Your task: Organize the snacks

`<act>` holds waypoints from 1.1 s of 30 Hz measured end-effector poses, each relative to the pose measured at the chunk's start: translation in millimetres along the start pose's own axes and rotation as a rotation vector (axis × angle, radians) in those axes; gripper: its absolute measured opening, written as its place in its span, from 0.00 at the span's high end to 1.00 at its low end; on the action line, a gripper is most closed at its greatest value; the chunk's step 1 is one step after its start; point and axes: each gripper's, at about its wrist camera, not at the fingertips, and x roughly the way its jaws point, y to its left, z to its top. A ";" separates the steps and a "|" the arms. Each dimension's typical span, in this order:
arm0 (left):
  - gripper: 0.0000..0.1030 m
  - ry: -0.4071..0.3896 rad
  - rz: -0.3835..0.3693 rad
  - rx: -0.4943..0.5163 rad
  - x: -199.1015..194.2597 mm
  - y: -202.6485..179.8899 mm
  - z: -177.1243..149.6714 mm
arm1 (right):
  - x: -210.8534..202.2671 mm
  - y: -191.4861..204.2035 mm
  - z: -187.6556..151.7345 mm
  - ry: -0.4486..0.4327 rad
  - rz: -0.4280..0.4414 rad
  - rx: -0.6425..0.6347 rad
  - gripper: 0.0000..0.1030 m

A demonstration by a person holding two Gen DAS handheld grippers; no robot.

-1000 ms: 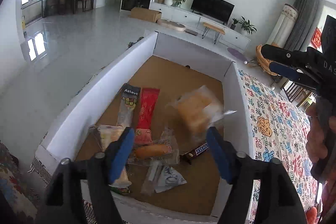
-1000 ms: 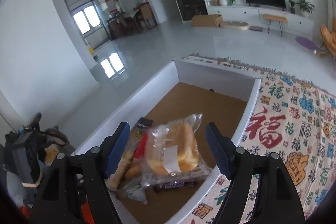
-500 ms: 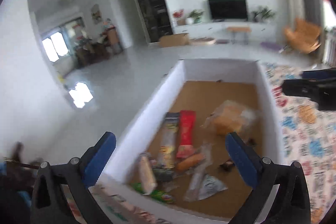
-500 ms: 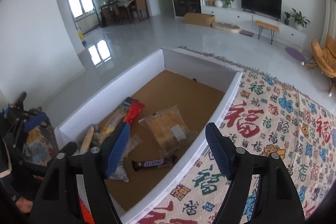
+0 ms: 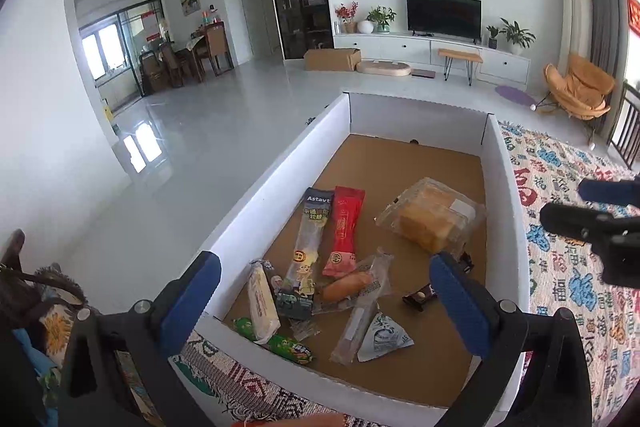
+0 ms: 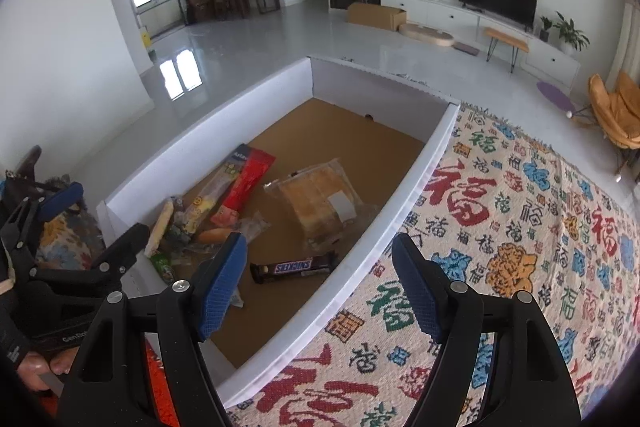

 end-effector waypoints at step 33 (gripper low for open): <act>0.00 0.054 0.020 -0.077 -4.7 25.9 11.2 | 4.4 38.9 5.8 0.088 0.008 -0.020 0.24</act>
